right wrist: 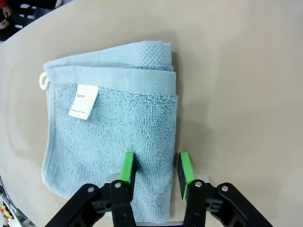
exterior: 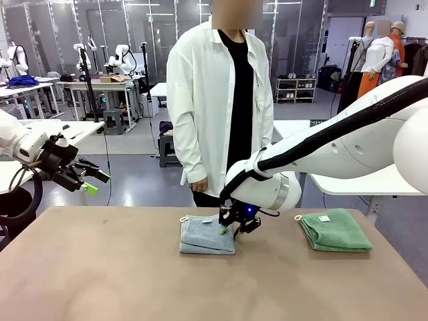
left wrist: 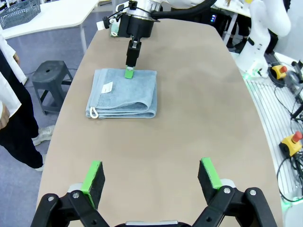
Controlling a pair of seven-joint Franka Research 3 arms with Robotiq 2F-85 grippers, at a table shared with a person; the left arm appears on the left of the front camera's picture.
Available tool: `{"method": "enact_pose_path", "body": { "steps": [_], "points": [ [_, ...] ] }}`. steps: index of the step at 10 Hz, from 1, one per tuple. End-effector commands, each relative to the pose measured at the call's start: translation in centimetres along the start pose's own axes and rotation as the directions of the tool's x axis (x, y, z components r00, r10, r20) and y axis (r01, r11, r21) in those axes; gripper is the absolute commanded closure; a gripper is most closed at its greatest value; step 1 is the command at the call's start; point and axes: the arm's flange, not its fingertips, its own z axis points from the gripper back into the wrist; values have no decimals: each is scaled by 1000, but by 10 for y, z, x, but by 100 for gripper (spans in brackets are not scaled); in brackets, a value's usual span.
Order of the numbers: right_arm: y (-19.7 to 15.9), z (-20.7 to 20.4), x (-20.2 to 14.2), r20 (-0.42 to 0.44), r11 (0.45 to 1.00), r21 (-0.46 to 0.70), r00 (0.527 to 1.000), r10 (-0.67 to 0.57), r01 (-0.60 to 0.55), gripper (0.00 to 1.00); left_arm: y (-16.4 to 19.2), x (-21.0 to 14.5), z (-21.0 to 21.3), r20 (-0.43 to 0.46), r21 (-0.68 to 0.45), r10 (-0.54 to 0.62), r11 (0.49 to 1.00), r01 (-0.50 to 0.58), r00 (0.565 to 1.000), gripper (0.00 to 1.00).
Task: Fold the towels and place them in the basket.
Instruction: When a person lays out a Towel with hook on the table, fold it in half twice.
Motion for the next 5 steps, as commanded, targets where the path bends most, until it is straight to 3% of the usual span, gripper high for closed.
{"method": "enact_pose_path", "body": {
  "steps": [1,2,3,5],
  "points": [
    [-7,-4,1,18,1000,-15,1000,6,-5,53,-3,1,-1,1,-1,0,1000,0,1000,0],
    [-4,3,5,-3,992,-122,1000,-20,20,53,-3,1,-1,1,-1,0,1000,0,1000,0],
    [-1,0,0,1,1000,-1,1000,0,0,53,-3,1,-1,1,-1,0,1000,0,1000,0],
    [-1,0,0,1,1000,-1,1000,0,0,53,-3,1,-1,1,-1,0,1000,0,1000,0]
  ]
}}
